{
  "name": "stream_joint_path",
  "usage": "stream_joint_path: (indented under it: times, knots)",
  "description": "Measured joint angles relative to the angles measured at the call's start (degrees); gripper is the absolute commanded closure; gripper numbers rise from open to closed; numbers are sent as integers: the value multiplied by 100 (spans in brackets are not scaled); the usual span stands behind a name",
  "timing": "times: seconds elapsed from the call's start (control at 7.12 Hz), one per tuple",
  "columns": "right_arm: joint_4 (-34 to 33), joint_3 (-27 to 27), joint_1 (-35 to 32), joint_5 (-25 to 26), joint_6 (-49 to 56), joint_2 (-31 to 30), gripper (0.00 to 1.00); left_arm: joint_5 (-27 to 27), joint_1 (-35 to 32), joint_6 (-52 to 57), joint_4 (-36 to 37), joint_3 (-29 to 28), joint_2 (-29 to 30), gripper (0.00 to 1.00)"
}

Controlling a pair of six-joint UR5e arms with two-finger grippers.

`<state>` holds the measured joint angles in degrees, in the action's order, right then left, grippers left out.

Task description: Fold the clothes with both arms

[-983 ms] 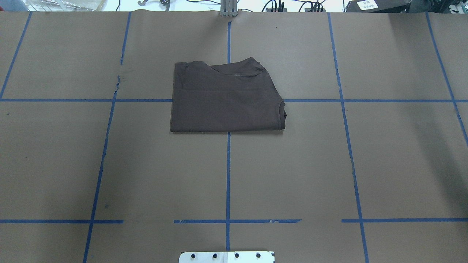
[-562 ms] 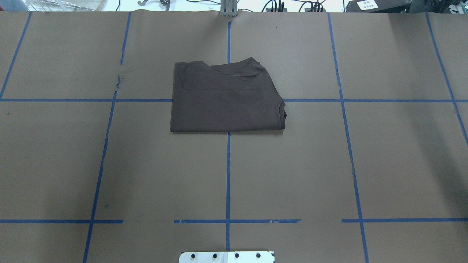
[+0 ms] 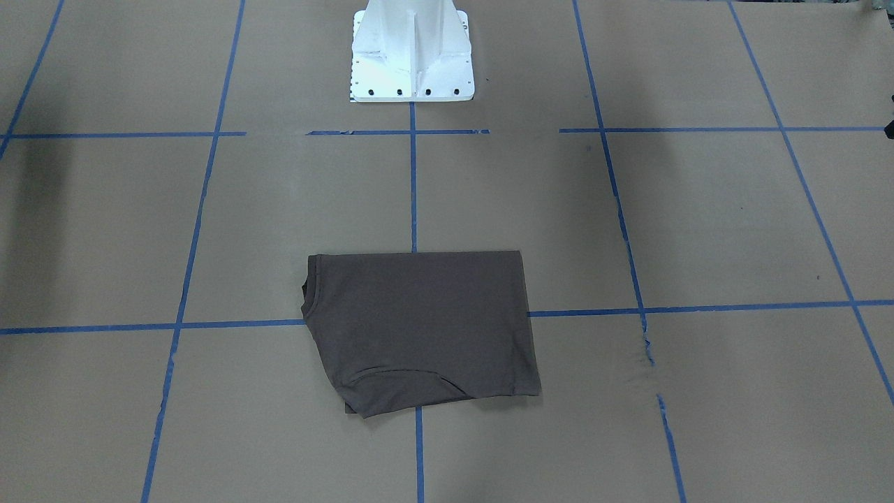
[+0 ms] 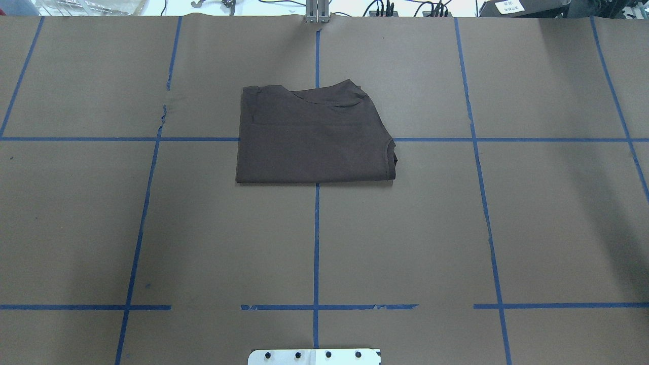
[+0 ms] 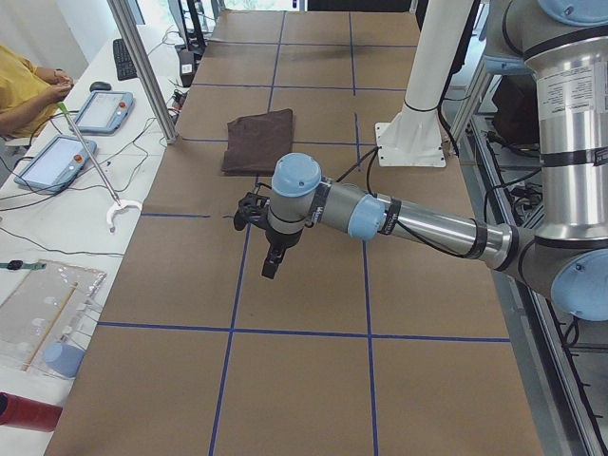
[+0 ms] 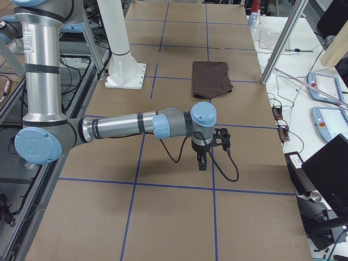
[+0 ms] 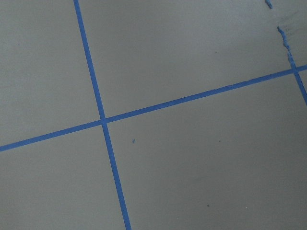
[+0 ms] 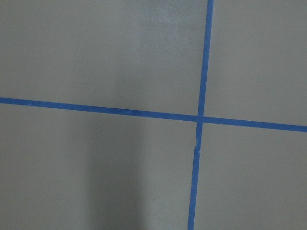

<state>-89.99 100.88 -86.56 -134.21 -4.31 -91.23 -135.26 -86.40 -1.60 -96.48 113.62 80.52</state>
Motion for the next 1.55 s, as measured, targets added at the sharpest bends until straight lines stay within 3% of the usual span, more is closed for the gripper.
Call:
stream_joint_path:
  times: [1.55]
  knots:
    - [118,67,11,-39,-6,-104,0,27,180,-4,184,-263,-42,0]
